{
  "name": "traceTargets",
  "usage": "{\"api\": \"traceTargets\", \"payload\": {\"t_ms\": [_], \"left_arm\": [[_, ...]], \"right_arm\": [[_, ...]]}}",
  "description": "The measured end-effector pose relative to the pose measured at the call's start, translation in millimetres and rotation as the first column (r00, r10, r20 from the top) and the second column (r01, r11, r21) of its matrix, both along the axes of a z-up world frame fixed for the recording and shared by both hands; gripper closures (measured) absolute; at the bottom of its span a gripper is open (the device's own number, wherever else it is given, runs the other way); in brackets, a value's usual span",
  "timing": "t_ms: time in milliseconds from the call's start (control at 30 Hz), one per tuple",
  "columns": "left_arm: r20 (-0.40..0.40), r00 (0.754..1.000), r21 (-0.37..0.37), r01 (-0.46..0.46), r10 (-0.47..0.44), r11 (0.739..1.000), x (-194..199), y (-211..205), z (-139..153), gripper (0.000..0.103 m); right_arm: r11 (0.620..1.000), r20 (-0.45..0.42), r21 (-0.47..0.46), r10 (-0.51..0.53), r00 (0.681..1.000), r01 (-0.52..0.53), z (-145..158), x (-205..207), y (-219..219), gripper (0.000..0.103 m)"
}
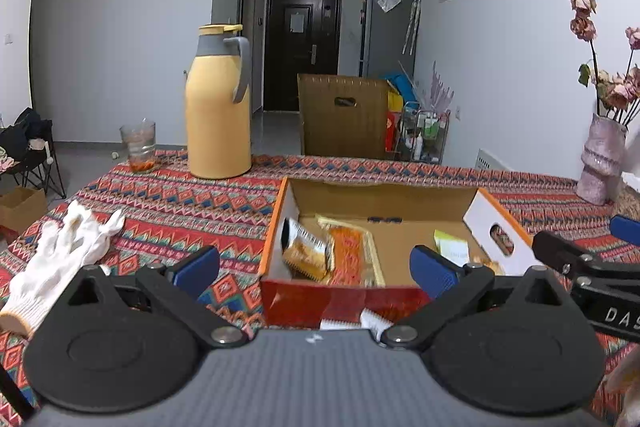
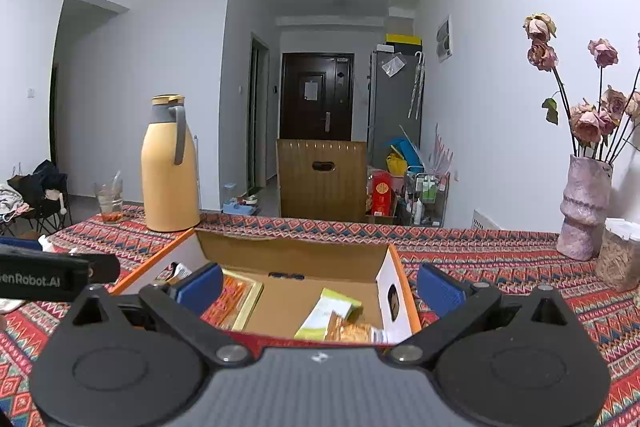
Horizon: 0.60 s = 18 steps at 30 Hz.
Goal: Organize snacks
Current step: 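Withdraw both tools from the box toward the remaining snack pile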
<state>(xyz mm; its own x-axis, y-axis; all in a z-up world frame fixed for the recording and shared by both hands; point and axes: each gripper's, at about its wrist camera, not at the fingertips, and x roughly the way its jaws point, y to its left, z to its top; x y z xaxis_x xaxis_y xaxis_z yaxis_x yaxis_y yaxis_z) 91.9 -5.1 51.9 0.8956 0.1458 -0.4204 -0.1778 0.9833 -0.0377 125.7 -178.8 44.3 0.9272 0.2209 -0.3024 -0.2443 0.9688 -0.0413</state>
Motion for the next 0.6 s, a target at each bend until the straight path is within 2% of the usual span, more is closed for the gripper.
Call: {"api": "traceTargets", "payload": {"t_ms": [600], "left_arm": [[-0.042,0.999,0.005,-0.013,0.013,1.0,-62.9,6.6,-35.3,0.0]], "right_arm": [[1.0,-0.082,0.026,-0.004,0.997,0.006,-28.3,-66.0,-19.2,0.0]]}}
